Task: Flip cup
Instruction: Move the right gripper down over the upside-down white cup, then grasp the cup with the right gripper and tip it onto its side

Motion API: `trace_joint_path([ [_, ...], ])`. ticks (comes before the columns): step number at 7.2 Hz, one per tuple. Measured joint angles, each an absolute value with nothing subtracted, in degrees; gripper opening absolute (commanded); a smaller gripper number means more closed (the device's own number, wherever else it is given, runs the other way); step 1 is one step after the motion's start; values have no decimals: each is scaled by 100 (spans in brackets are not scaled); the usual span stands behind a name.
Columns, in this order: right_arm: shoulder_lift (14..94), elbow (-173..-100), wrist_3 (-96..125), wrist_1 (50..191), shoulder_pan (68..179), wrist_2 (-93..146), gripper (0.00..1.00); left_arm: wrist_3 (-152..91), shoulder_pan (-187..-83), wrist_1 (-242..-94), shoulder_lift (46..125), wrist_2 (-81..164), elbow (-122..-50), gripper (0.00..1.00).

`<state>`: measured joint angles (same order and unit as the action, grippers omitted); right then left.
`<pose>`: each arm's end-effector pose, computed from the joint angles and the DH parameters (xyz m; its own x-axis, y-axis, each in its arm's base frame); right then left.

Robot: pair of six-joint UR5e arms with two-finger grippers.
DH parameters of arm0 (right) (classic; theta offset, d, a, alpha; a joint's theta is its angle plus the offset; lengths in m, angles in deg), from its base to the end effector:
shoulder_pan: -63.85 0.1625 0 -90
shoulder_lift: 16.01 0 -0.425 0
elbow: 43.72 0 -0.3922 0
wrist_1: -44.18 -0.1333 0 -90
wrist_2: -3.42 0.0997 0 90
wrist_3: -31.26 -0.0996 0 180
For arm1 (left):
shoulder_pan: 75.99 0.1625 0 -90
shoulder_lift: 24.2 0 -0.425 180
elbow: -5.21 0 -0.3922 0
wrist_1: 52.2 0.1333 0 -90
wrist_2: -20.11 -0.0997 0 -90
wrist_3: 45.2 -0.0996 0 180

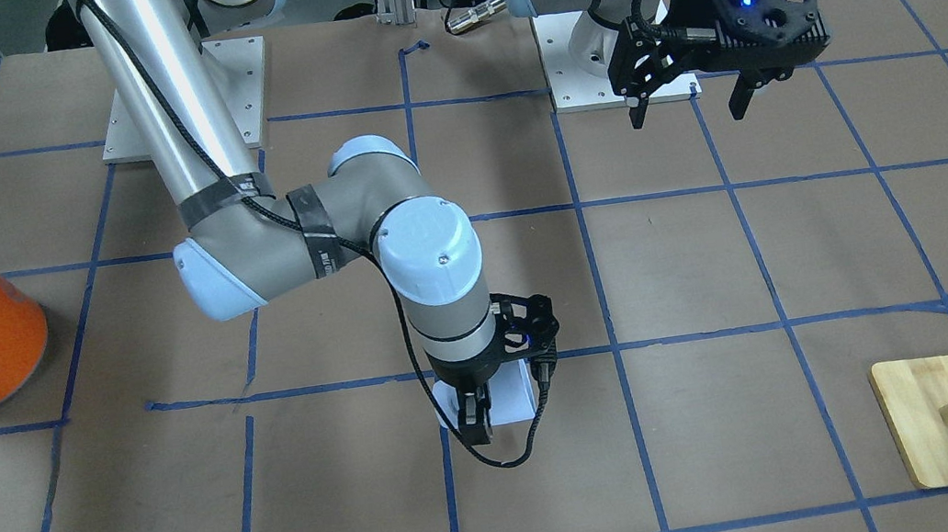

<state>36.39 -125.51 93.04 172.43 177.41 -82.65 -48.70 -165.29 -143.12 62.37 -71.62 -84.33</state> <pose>0.4142 -0.5993 0.2239 -0.0824 -0.9912 0.1037 -0.9888 0.0684 -0.1325 -0.1245 -0.4722 0.5191 -0.9983 0.0472 -0.0333 0.0488 0.9976 -0.0499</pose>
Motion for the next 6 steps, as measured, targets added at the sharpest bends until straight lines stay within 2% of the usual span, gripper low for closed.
trace_joint_path([
  [1,3491,-12567,9380,17374,17853,-8302,57,-4873,-16529,-14309,6235,-7166,-8461,100],
  [2,3436,-12596,9411,17399,17907,-8326,89,-4877,-16529,-14289,6226,-7167,-8506,100],
  [3,3431,-12633,9418,17385,17930,-8342,100,-4877,-16529,-14279,6218,-7159,-8533,100],
  [6,3546,-12659,9285,17294,17901,-8498,100,-4872,-16526,-14278,6203,-7135,-8546,100],
])
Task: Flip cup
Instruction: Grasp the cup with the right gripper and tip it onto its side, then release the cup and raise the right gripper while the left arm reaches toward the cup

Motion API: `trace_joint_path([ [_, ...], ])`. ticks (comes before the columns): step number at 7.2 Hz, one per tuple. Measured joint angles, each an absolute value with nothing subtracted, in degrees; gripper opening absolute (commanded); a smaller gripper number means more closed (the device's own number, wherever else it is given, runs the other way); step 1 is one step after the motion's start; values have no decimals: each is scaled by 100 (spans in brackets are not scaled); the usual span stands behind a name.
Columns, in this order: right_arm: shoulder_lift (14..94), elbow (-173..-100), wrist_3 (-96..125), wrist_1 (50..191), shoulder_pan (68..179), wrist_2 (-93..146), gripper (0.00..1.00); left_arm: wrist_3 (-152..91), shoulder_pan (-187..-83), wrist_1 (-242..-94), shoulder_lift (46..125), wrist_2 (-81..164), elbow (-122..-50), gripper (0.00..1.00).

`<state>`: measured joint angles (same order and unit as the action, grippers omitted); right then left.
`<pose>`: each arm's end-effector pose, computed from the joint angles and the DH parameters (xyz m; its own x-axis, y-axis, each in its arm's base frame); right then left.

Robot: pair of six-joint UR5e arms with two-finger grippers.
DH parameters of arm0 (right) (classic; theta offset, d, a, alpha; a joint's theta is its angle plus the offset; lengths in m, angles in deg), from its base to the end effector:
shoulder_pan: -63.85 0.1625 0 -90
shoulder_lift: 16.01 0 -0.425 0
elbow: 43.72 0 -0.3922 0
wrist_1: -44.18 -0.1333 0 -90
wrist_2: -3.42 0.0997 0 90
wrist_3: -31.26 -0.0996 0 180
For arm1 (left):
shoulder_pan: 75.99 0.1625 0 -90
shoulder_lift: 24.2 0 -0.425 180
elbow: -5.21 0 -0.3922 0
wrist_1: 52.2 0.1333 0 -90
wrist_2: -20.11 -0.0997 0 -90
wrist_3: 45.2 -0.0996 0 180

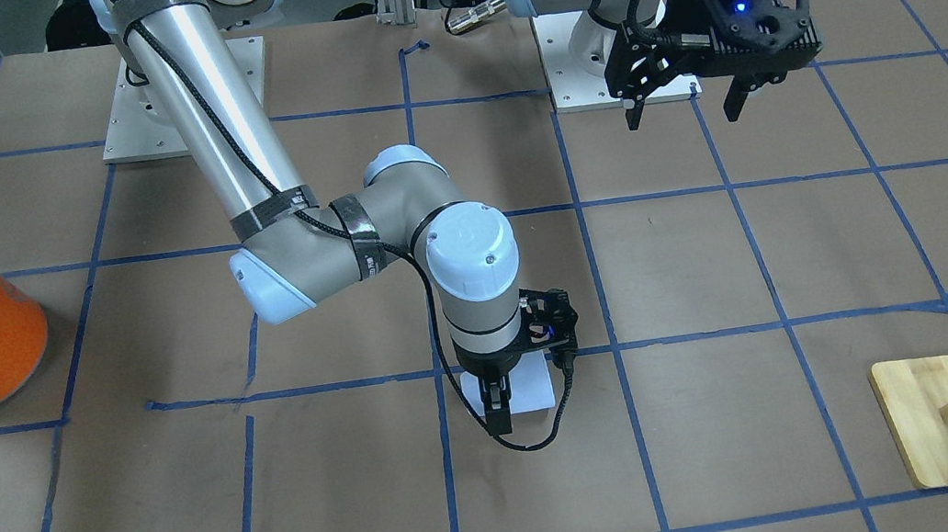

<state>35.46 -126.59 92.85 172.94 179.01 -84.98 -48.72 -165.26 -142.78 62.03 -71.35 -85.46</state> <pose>0.4255 -0.5858 0.2047 -0.0589 -0.9933 0.0995 -0.9951 0.0504 -0.0853 -0.1248 -0.4693 0.5127 -0.9985 0.0475 -0.0281 0.0487 0.9979 -0.0423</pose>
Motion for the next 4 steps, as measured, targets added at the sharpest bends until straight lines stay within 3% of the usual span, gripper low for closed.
trace_joint_path([
  [4,4782,-12663,9038,15921,17336,-8527,100,-4872,-16516,-14332,6186,-7129,-8555,100],
])
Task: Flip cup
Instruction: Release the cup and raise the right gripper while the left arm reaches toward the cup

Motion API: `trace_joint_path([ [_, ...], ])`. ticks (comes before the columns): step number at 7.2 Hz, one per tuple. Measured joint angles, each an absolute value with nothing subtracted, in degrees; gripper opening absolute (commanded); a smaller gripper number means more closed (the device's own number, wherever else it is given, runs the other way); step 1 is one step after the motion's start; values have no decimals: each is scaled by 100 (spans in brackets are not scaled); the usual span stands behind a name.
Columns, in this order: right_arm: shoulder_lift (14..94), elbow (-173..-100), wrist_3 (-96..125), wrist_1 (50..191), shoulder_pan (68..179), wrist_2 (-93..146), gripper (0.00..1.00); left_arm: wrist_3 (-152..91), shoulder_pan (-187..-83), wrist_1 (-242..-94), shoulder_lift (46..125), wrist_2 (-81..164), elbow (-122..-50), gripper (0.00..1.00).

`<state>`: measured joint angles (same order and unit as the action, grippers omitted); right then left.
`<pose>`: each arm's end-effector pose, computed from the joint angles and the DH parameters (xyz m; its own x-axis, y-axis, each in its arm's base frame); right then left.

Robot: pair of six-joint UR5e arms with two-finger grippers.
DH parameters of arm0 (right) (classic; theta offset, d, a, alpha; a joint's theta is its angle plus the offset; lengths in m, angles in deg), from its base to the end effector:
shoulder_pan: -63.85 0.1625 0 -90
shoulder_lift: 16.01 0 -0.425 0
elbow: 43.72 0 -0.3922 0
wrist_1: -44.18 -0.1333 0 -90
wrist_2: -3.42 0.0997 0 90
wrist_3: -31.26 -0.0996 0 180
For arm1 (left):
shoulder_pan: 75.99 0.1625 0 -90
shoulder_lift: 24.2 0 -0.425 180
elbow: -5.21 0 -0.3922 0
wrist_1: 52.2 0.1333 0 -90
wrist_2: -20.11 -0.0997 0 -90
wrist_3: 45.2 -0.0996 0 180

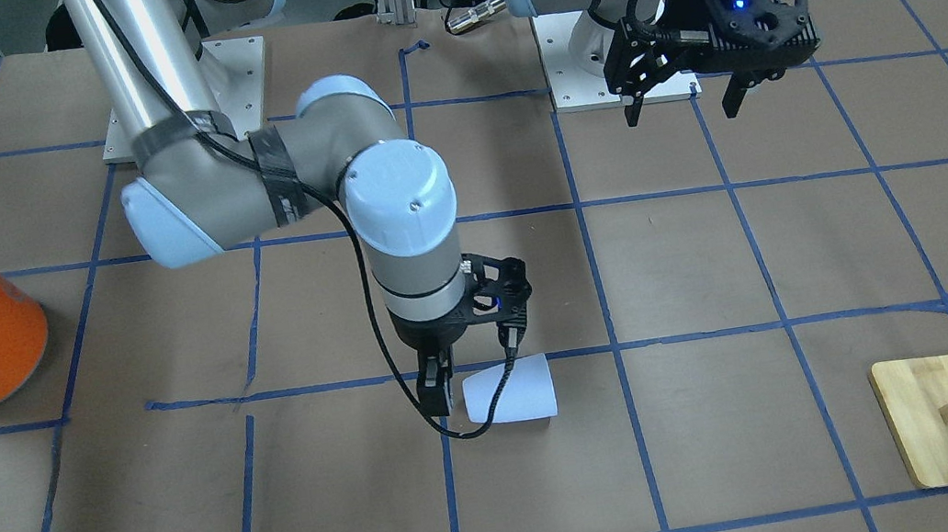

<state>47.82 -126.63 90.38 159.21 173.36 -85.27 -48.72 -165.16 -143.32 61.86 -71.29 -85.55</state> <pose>0.3507 -0.5840 0.3270 -0.1982 -0.9771 0.0773 -0.9786 0.1927 -0.0727 -0.1241 -0.4675 0.5123 -0.9986 0.0460 -0.0266 0.0469 0.9983 -0.0344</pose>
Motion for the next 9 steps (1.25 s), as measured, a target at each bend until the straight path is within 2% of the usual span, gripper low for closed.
trace_joint_path([
  [2,5614,-12682,8548,15460,16867,-8544,100,-5050,-16345,-14235,6232,-6896,-8557,100],
  [4,6245,-12833,7720,15055,16424,-8544,100,-5094,-16021,-13633,6683,-5871,-8674,100],
  [9,7009,-13330,4999,14422,16223,-8543,100,-4355,-15965,-11289,9046,-4204,-8760,100],
])
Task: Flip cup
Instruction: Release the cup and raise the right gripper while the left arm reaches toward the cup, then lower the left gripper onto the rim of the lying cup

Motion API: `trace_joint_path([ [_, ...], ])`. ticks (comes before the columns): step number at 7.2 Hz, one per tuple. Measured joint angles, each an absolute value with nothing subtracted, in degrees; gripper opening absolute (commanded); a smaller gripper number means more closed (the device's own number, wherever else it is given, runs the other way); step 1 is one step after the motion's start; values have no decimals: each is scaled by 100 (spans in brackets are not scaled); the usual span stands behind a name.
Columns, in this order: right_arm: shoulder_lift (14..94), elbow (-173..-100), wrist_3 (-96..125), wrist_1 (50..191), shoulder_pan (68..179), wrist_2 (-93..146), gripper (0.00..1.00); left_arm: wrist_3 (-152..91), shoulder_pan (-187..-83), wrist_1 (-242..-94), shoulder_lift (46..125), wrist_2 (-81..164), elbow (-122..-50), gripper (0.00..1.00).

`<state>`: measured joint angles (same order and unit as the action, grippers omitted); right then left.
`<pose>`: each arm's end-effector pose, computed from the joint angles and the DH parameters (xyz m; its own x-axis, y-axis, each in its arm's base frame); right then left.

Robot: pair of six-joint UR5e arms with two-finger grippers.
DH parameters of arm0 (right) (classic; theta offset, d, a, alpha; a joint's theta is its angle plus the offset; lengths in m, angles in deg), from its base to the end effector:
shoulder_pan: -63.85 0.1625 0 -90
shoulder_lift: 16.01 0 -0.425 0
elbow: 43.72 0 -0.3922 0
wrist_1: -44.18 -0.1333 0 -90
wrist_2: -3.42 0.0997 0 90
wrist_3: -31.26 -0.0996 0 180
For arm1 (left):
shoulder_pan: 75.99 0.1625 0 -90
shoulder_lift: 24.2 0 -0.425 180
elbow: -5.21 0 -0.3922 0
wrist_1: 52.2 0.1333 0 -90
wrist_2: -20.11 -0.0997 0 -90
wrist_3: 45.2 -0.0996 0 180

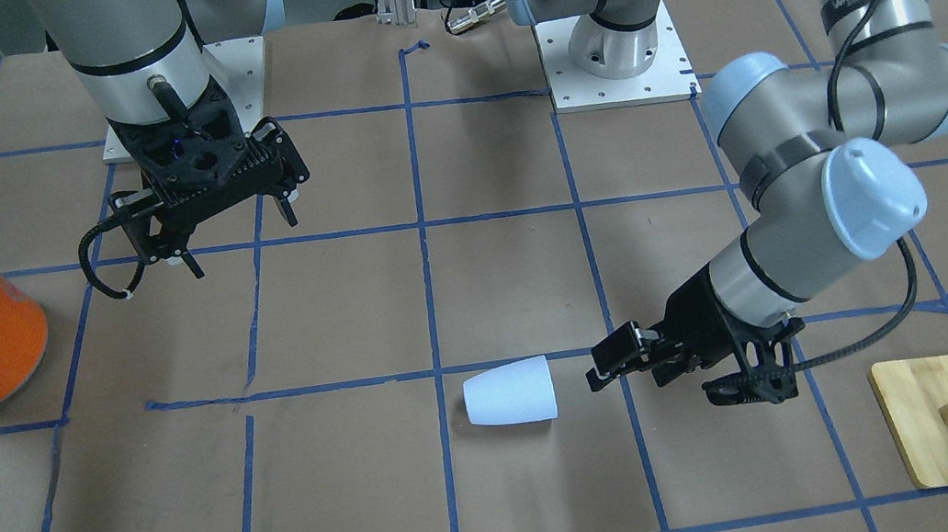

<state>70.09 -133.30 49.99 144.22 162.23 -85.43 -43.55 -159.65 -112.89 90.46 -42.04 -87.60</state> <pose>0.2112 -0.5054 0.4752 -0.8899 -0.4557 0.0178 -0.4546 0.8833 -0.1146 -0.1094 -0.6438 0.2830 -0.8769 -0.1113 0.4676 -0.1357 0.9906 -0.0187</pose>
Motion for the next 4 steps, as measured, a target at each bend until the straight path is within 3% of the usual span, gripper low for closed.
trace_joint_path([
  [4,7189,-13361,4488,14040,16117,-8558,100,-3311,-16236,-10519,9644,-3283,-9135,100],
])
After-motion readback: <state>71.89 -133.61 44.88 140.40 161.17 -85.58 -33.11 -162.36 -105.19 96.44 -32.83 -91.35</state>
